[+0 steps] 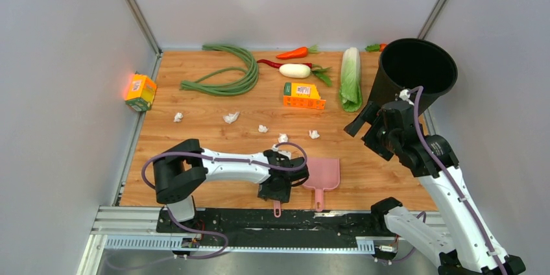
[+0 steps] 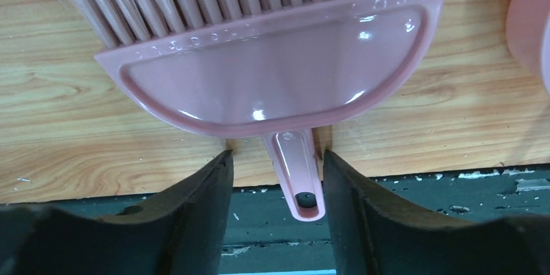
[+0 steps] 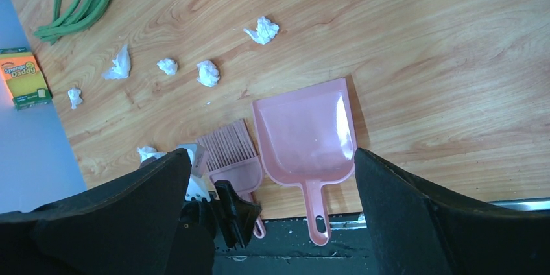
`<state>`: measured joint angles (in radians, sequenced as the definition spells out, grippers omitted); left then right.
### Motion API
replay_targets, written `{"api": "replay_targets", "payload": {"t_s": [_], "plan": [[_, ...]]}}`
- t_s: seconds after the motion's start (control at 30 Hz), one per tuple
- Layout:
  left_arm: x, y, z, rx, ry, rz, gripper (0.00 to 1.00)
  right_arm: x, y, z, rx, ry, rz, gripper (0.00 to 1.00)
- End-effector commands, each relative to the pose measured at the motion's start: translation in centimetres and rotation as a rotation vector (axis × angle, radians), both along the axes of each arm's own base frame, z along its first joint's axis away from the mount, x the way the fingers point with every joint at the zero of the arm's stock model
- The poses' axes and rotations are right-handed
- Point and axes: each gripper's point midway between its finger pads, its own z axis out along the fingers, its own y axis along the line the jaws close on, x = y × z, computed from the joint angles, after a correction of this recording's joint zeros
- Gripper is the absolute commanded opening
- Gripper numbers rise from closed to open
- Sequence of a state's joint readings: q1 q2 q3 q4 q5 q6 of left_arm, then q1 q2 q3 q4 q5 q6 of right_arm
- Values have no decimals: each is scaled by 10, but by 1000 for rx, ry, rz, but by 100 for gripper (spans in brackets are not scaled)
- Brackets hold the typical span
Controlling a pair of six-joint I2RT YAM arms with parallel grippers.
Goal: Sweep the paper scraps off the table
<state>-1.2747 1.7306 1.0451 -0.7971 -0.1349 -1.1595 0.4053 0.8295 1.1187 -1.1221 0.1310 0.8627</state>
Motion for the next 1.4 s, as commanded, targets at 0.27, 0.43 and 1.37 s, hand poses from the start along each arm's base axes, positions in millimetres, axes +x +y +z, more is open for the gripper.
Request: {"api": "replay_targets", "payload": {"t_s": [0.27, 0.43, 1.37], "plan": [[1, 13, 3, 16, -28, 9, 10, 5, 10, 10, -4, 8, 66, 100], [22, 30, 67, 17, -151, -26, 0, 13, 33, 17, -1, -8, 241, 100], [50, 30, 236, -133, -396, -554, 0, -15, 203, 54, 575, 57, 1034, 88]]}}
